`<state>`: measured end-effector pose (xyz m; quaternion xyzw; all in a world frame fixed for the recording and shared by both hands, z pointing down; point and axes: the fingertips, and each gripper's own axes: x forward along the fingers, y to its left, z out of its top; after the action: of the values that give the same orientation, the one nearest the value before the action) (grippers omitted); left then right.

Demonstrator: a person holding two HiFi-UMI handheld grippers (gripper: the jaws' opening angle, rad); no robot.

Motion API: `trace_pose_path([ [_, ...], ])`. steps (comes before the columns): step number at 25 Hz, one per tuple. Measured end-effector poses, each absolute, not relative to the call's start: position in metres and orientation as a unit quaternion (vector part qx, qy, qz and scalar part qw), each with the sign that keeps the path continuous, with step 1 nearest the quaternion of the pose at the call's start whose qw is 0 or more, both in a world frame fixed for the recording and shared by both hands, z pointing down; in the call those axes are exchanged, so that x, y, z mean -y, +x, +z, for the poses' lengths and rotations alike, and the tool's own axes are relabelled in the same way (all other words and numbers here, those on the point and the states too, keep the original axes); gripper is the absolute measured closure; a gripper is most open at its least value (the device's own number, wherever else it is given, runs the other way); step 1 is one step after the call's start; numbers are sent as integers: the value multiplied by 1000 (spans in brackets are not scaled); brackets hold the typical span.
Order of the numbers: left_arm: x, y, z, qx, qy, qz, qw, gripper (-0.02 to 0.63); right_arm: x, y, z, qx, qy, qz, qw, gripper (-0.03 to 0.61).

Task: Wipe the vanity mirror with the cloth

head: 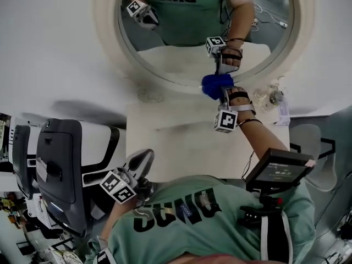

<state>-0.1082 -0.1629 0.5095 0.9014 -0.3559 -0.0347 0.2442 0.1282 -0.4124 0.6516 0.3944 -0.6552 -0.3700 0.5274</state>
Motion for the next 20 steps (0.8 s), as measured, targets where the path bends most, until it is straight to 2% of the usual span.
trace_pose_path([
  [5, 154, -112, 488, 349, 909, -54, 219, 604, 396, 122, 658, 679, 353, -342, 546, 532],
  [7, 152, -117, 475, 351, 912, -66, 203, 604, 386, 116, 630, 698, 346, -342, 526, 532],
  [9, 156, -119, 461, 350, 916, -81, 181, 604, 389, 113, 565, 702, 368, -371, 484, 532],
  [15, 165, -124, 426, 342, 923, -125, 127, 604, 392, 126, 298, 628, 499, -492, 337, 532],
  [20, 166, -133, 413, 343, 922, -144, 110, 604, 392, 159, 157, 522, 592, -542, 288, 532],
])
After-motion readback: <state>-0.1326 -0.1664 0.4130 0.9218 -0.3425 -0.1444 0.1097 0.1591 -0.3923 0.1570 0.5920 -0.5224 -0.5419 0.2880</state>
